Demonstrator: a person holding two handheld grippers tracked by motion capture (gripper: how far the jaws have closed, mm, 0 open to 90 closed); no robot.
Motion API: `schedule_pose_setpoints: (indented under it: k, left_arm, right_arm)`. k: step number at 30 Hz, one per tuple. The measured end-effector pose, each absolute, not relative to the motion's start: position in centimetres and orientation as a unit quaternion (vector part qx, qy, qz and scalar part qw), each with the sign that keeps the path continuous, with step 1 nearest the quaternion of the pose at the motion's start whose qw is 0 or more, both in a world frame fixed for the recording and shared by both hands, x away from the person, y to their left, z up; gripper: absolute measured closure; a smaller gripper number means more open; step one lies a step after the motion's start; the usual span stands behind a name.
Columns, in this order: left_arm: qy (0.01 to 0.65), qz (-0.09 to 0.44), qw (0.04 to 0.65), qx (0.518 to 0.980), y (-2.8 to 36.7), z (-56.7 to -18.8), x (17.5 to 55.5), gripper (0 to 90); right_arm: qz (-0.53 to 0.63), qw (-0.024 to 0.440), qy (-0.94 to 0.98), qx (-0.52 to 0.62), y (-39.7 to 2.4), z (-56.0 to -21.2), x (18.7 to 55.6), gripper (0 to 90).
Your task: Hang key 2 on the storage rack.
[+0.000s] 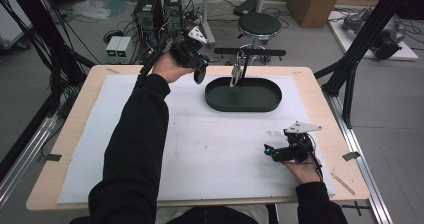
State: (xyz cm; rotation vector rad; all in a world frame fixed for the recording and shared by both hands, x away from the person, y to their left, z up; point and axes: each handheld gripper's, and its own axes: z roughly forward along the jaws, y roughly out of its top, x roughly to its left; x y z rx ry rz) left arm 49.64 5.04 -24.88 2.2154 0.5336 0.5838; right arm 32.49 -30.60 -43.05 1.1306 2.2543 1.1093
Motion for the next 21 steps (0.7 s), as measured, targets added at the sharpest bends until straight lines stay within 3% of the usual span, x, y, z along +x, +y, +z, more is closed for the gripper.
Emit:
schedule_pose_setpoints:
  k: [8,21]
  left_arm:
    - [0.199,0.238,0.371,0.875,2.5,-25.0,50.7,85.9]
    - [0.234,0.259,0.321,0.881,1.5,-27.0,52.1,85.8]
  right_arm:
    - [0.401,0.189,0.800,0.404,-30.7,-43.0,32.4,0.8]
    - [0.404,0.189,0.796,0.409,-31.0,-43.0,32.2,0.8]
